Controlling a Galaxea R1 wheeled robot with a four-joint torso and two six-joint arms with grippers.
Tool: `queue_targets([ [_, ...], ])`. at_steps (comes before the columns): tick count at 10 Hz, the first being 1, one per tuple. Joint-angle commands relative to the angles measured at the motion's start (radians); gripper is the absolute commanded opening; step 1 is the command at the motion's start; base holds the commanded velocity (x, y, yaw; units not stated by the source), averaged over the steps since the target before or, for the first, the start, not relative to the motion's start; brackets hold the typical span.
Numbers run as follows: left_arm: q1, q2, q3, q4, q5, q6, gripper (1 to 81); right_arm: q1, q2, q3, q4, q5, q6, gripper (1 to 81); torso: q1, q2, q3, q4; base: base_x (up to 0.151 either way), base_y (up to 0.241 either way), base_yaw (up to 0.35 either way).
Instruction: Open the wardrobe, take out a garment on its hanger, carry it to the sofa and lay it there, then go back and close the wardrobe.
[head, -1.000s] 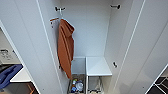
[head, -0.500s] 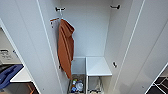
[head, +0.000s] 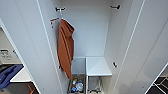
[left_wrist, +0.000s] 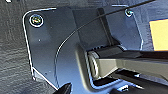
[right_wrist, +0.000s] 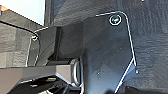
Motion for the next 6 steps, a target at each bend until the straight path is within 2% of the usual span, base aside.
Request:
queue_targets([
  [1,-0.059,-0.275,0.278,-0.095,0.035,-0.011,81.1,0.082,-0.292,0.292,0.063,-0.042,0.018,81.1,0.000,0.000,0.000,0.000,0.000,0.000,0.000],
  [4,-0.090,-0.500,0.440,-0.163,-0.045,-0.011,81.1,0.146,-0.437,0.312,0.135,0.001,0.018,81.1,0.000,0.000,0.000,0.000,0.000,0.000,0.000],
  [6,-0.119,-0.621,0.463,-0.228,-0.092,-0.012,81.1,0.203,-0.560,0.358,0.171,0.013,0.019,81.1,0.000,0.000,0.000,0.000,0.000,0.000,0.000],
])
